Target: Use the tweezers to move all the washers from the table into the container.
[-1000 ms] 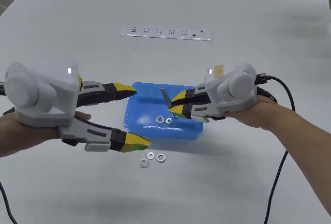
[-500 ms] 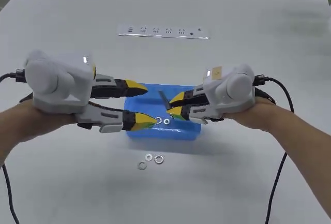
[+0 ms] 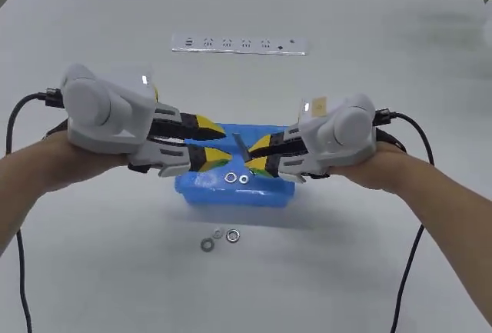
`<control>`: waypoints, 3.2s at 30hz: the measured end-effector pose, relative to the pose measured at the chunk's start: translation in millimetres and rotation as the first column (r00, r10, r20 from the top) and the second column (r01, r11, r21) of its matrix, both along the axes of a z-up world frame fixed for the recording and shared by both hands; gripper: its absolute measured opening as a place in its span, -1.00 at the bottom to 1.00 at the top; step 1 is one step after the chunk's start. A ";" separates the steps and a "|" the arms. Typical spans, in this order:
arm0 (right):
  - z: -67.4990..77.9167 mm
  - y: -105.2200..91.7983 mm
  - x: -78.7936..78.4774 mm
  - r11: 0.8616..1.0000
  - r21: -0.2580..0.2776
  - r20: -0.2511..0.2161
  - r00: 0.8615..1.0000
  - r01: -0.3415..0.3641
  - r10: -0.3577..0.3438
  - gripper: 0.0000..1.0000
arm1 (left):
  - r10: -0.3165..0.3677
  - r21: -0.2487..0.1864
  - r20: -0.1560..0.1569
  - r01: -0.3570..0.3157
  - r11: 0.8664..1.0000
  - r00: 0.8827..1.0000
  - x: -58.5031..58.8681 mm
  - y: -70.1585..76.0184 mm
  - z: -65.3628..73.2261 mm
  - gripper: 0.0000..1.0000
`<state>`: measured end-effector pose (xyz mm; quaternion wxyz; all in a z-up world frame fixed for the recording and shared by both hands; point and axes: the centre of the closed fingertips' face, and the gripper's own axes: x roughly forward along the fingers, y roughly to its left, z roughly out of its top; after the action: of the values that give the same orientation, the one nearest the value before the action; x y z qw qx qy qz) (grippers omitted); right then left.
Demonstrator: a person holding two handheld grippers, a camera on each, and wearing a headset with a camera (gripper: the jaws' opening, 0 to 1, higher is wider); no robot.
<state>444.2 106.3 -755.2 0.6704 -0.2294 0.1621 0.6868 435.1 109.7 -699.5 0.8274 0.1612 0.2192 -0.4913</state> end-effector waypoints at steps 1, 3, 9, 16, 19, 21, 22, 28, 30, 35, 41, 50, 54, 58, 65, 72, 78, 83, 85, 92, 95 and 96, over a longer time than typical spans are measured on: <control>-0.1 0.0 0.0 1.000 0.000 0.000 1.000 -0.001 0.001 -0.81 | -0.003 0.003 0.004 0.003 1.000 1.000 1.3 -0.7 -0.2 -0.58; -0.2 0.4 -0.2 1.000 -0.002 0.002 1.000 -0.002 0.002 -0.81 | -0.007 0.007 0.006 0.007 1.000 1.000 2.8 -1.2 -0.6 -0.63; -0.7 0.4 0.5 1.000 -0.007 0.007 1.000 -0.004 0.004 -0.81 | -0.026 0.011 0.009 0.026 1.000 1.000 5.5 -4.2 -2.2 -0.72; -1.0 -1.7 0.7 1.000 -0.013 0.011 1.000 -0.006 0.006 -0.81 | -0.048 0.004 0.016 0.048 0.999 0.999 7.0 -11.6 -1.2 -0.81; -1.2 -2.2 1.3 1.000 -0.015 0.013 1.000 -0.005 0.005 -0.81 | -0.059 0.005 0.017 0.059 0.998 0.998 7.3 -14.8 -1.2 -0.83; -1.3 -2.3 1.1 1.000 -0.016 0.014 1.000 -0.006 0.006 -0.81 | -0.066 -0.003 0.019 0.066 0.998 0.998 7.0 -17.7 0.2 -0.83; -1.4 -2.4 1.0 1.000 -0.016 0.014 1.000 -0.006 0.006 -0.81 | -0.069 -0.007 0.019 0.069 0.998 0.997 6.8 -19.0 0.9 -0.84; -1.5 -3.5 0.4 1.000 -0.020 0.016 1.000 -0.005 0.006 -0.80 | -0.087 -0.013 0.023 0.087 0.996 0.996 6.3 -23.7 2.7 -0.86; -1.4 -4.0 0.0 1.000 -0.023 0.019 1.000 -0.005 0.005 -0.80 | -0.089 -0.013 0.023 0.089 0.996 0.996 6.3 -24.6 2.8 -0.86; -1.9 -5.8 -0.3 0.999 -0.033 0.027 1.000 -0.004 0.005 -0.78 | -0.092 0.000 0.024 0.092 0.996 0.995 6.0 -25.0 2.3 -0.88; -1.8 -6.9 -0.3 0.999 -0.043 0.035 0.999 -0.008 0.009 -0.77 | -0.090 0.003 0.025 0.090 0.996 0.996 5.9 -25.8 2.2 -0.89; 1.1 -6.8 -3.0 0.999 -0.045 0.026 1.000 -0.006 0.008 -0.72 | -0.082 0.006 0.027 0.082 0.997 0.996 6.6 -25.7 3.4 -0.89; 2.2 -7.2 -4.9 0.999 -0.050 0.030 1.000 -0.008 0.010 -0.66 | -0.076 0.004 0.016 0.076 0.997 0.997 6.4 -24.9 4.5 -0.89; 6.4 -7.2 -5.8 0.999 -0.048 0.029 1.000 -0.003 0.004 -0.61 | -0.070 0.004 0.017 0.070 0.998 0.997 6.9 -23.6 7.2 -0.89; 16.5 -8.4 -7.9 0.999 -0.046 0.033 0.999 0.007 -0.006 -0.53 | -0.049 0.011 -0.003 0.049 0.999 0.999 6.8 -18.5 10.7 -0.89; 24.1 -12.4 -12.6 0.998 -0.049 0.022 0.999 0.034 -0.033 -0.39 | -0.047 0.015 0.000 0.047 0.999 0.999 4.3 -16.6 17.7 -0.90; 30.1 -19.5 -15.7 0.996 -0.052 0.013 0.997 0.072 -0.071 -0.26 | -0.036 0.015 0.004 0.036 0.999 0.999 1.6 -13.3 24.9 -0.90; 35.8 -25.4 -18.2 0.993 -0.048 -0.002 0.994 0.107 -0.107 -0.14 | -0.030 0.014 -0.001 0.030 0.999 1.000 -3.3 -10.8 28.3 -0.90; 37.2 -28.3 -19.0 0.992 -0.049 -0.003 0.993 0.119 -0.120 -0.09 | -0.028 0.015 -0.004 0.028 0.999 1.000 -5.9 -10.1 29.9 -0.90; 40.9 -38.2 -25.8 0.986 -0.056 -0.015 0.987 0.156 -0.157 0.08 | -0.019 0.014 -0.005 0.019 1.000 1.000 -13.0 -5.7 38.2 -0.90; 42.4 -42.6 -27.7 0.983 -0.057 -0.017 0.984 0.174 -0.175 0.14 | -0.018 0.011 -0.007 0.018 1.000 1.000 -16.8 -4.3 42.1 -0.90; 42.9 -43.9 -28.5 0.982 -0.057 -0.020 0.983 0.179 -0.180 0.17 | -0.018 0.012 -0.009 0.018 1.000 1.000 -18.3 -3.9 43.2 -0.90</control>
<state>415.7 62.4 -712.3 0.7209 -0.2236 0.2095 0.6217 416.8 105.8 -656.4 0.8210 0.1661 0.2242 -0.4980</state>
